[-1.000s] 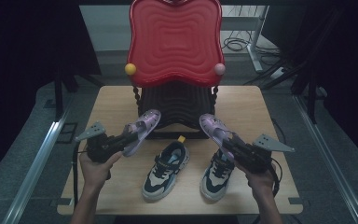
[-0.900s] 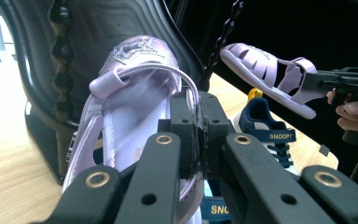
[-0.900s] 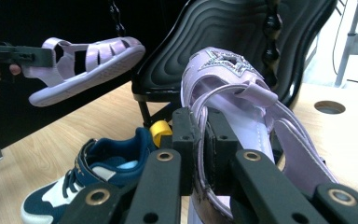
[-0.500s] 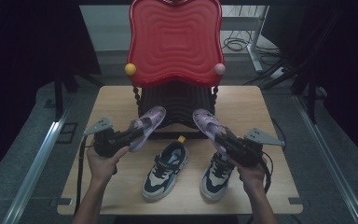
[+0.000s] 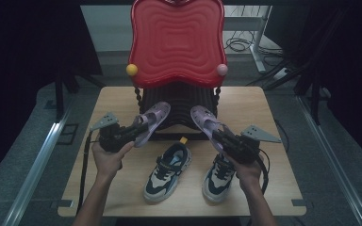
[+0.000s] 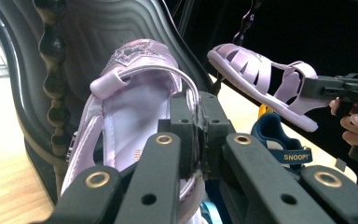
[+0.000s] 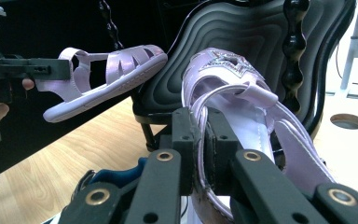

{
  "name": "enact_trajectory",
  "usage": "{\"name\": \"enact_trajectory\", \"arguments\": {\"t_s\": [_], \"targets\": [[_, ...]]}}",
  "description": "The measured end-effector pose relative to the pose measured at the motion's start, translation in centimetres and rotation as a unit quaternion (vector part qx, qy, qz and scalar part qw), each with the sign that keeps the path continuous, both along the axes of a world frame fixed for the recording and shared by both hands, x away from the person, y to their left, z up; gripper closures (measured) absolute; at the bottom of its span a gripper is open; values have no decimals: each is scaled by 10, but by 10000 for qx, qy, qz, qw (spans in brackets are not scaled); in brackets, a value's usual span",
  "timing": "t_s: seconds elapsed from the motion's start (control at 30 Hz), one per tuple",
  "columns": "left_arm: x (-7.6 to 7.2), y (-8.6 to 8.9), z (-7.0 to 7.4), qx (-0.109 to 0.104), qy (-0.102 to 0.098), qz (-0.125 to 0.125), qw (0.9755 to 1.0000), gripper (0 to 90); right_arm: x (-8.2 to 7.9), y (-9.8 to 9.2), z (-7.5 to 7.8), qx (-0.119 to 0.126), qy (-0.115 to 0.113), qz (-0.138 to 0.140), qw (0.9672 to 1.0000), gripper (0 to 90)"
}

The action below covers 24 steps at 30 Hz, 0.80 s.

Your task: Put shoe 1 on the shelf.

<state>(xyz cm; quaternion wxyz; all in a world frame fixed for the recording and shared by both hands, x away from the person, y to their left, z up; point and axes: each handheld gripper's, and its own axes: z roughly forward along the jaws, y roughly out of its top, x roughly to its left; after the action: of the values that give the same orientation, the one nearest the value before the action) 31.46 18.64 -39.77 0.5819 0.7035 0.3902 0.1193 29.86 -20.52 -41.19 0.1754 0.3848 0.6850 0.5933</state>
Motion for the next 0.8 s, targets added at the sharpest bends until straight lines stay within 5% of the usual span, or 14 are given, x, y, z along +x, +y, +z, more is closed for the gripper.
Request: {"name": "enact_trajectory", "arguments": {"t_s": [0.8], "targets": [[25,-21,1,-88,-132,198,9997,870,27,28,4,239,-25,-182,9995,843]]}}
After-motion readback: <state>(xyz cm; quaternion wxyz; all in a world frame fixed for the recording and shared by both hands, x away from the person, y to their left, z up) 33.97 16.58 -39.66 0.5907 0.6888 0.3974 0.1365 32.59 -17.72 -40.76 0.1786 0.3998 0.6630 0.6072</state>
